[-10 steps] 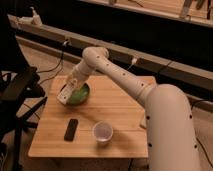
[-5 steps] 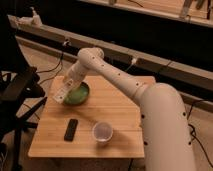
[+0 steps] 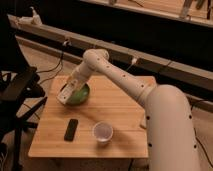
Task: Place the bottle in the ceramic bowl
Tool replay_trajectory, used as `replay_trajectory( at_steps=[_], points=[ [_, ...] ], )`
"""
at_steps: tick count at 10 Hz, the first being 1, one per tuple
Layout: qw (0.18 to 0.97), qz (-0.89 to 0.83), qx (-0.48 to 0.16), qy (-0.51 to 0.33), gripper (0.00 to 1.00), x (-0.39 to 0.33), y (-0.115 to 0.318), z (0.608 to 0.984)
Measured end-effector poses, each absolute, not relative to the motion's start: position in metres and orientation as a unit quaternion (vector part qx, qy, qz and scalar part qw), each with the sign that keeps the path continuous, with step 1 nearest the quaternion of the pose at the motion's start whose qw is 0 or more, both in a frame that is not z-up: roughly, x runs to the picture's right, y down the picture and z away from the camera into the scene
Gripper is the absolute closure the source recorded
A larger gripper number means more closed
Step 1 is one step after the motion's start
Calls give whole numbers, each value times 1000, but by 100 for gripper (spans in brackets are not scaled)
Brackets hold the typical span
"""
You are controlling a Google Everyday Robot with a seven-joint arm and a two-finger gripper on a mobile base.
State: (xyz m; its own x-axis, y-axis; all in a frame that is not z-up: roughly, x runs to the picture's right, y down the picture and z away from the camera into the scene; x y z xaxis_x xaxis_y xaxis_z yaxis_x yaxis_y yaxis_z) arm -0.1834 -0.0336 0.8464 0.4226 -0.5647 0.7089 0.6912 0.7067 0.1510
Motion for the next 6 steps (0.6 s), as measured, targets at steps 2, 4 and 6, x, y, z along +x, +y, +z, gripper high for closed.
replay_trajectory(
  at_steps=[2, 4, 6],
  points=[
    [839, -371, -83, -388, 88, -195, -36, 848],
    [845, -359, -81, -387, 73, -185, -43, 853],
    [853, -347, -79, -381, 53, -159, -49, 858]
  ],
)
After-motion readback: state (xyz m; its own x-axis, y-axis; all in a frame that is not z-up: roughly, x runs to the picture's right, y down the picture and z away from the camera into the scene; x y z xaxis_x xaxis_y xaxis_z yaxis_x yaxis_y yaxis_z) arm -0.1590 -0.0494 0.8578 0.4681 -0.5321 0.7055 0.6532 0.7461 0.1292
